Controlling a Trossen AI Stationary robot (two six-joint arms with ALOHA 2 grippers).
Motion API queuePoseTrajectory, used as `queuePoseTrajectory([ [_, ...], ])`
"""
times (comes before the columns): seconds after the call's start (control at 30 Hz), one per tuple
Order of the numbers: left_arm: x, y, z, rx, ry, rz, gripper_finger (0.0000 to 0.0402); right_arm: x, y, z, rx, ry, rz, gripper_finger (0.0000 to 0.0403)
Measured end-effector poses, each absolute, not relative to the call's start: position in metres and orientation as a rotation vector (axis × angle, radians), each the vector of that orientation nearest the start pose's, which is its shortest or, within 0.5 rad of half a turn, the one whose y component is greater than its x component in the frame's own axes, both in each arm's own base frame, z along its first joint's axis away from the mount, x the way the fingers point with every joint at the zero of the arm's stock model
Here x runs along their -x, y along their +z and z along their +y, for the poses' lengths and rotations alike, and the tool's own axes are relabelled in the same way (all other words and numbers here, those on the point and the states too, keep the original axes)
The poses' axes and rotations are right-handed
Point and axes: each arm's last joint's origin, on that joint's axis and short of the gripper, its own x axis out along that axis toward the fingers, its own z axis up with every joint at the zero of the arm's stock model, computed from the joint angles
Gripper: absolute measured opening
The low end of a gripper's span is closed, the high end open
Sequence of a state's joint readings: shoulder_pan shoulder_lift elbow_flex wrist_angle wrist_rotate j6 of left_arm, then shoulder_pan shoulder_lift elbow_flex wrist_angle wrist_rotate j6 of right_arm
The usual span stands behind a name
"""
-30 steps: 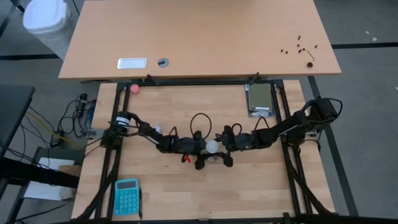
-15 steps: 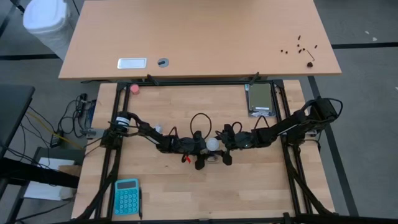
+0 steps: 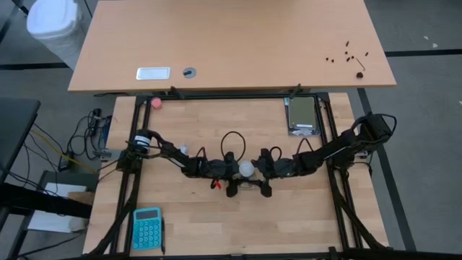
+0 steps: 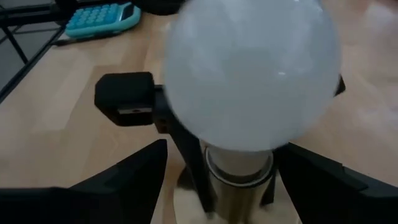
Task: Screw lightbulb
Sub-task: Insert the lightbulb into the lamp holder
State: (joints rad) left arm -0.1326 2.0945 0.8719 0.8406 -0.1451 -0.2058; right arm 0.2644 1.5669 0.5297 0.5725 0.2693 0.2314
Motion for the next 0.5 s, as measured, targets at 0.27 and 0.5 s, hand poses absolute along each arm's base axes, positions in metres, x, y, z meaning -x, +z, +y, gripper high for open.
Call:
queuePoseTrajectory([
  [0.27, -0.3786, 0.0863, -0.0463, 0.151, 0.051, 0.376, 0.0213, -0.2717, 0.1454, 0.0729, -0.071, -0.05, 0.431, 0.031],
  [0.5, -0.3787, 0.0864, -0.0463, 0.154, 0.052, 0.375, 0.0213, -0.2699, 0.1442, 0.0746, -0.057, -0.113, 0.434, 0.0309],
])
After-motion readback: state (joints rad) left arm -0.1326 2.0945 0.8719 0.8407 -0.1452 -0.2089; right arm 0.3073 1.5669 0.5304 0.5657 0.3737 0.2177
